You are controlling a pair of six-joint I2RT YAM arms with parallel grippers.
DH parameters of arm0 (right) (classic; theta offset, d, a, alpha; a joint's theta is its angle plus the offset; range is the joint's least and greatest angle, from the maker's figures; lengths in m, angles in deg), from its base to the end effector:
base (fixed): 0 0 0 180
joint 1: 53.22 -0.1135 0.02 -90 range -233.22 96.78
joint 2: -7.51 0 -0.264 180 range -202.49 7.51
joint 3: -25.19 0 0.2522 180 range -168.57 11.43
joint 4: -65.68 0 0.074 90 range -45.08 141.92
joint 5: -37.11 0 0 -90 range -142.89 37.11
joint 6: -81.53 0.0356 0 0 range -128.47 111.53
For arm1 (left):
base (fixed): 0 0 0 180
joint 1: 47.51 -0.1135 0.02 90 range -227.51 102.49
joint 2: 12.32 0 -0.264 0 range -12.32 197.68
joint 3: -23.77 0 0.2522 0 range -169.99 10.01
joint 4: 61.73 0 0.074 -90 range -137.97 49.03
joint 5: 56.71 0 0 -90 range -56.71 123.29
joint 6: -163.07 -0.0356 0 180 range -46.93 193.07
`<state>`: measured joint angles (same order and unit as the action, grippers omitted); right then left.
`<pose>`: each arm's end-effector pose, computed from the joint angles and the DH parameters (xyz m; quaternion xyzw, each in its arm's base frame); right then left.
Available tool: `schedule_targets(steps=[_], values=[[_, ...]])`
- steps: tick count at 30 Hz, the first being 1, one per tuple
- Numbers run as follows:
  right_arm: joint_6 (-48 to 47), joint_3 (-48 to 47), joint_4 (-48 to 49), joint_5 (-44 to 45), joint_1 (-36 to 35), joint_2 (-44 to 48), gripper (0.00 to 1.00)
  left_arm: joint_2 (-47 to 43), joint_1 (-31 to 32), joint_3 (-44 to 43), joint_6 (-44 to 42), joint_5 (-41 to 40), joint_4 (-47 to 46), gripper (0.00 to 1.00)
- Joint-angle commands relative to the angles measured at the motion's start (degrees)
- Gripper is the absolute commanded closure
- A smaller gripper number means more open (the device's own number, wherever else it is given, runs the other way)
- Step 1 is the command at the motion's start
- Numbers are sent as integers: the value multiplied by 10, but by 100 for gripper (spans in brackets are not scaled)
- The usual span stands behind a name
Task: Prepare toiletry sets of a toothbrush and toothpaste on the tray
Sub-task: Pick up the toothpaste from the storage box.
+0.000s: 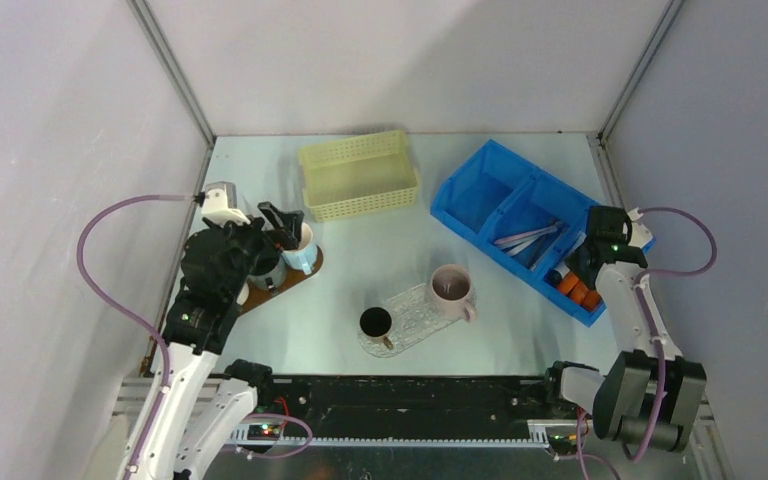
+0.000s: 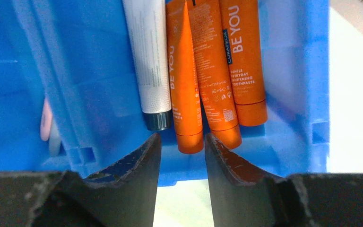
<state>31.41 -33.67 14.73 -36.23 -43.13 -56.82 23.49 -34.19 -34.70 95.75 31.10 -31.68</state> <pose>0.2113 -0.0480 0.2373 0.4380 0.8409 -0.0606 0.3119 0.1437 -0.0326 0.3510 -0.0739 0.7475 -0.1903 0.6321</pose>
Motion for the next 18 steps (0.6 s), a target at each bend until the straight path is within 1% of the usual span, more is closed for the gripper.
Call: schedule_targets(steps=[1,8,18], values=[[44,2,7,-16,5,-38,59,-9,5,-6,4,14,8,0],[63,37,30,-27,6,-80,60,-9,6,-4,-7,5,12,0],[58,54,72,-55,12,-152,58,0,10,-6,-17,-2,14,0]])
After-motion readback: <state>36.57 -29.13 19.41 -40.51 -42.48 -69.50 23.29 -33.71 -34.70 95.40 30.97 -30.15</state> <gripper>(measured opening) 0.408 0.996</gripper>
